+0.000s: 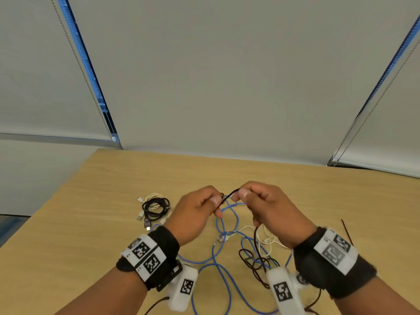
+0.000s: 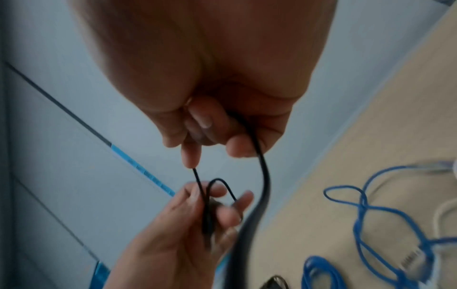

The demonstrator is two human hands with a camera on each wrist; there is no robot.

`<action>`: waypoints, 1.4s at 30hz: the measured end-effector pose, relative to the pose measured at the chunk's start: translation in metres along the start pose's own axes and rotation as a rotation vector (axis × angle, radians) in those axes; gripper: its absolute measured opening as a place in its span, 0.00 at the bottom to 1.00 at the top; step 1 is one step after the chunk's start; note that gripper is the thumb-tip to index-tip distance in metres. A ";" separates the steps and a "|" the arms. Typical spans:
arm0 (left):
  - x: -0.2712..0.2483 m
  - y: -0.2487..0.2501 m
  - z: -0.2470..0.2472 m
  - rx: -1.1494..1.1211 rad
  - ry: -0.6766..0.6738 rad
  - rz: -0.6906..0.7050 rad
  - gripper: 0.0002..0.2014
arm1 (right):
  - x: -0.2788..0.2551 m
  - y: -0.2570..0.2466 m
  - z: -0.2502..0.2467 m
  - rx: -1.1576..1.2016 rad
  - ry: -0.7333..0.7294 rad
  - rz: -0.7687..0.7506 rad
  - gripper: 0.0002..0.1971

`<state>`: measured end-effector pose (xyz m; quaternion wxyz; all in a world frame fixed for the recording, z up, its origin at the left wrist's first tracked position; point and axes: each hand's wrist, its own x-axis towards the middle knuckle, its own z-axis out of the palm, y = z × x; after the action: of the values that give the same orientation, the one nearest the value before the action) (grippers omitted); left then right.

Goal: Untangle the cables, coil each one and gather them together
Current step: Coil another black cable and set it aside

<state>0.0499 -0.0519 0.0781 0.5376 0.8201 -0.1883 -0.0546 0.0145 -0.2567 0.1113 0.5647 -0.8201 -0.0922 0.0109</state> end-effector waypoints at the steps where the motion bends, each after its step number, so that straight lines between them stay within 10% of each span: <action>1: -0.002 0.003 0.005 -0.087 -0.041 -0.013 0.13 | 0.003 0.000 -0.005 0.027 0.031 0.010 0.14; 9: 0.000 0.021 0.017 -0.379 -0.202 0.000 0.11 | 0.008 0.011 -0.005 0.515 0.048 0.134 0.13; 26: 0.001 0.026 -0.002 -0.706 -0.302 0.018 0.12 | 0.019 0.017 -0.003 0.339 0.150 0.070 0.07; 42: 0.008 0.031 -0.007 -1.069 -0.148 0.102 0.12 | -0.001 0.019 0.035 0.447 -0.133 0.196 0.10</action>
<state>0.0516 -0.0597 0.1100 0.8671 0.4162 -0.2110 -0.1741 0.0118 -0.2311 0.0813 0.7211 -0.6772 -0.0445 0.1396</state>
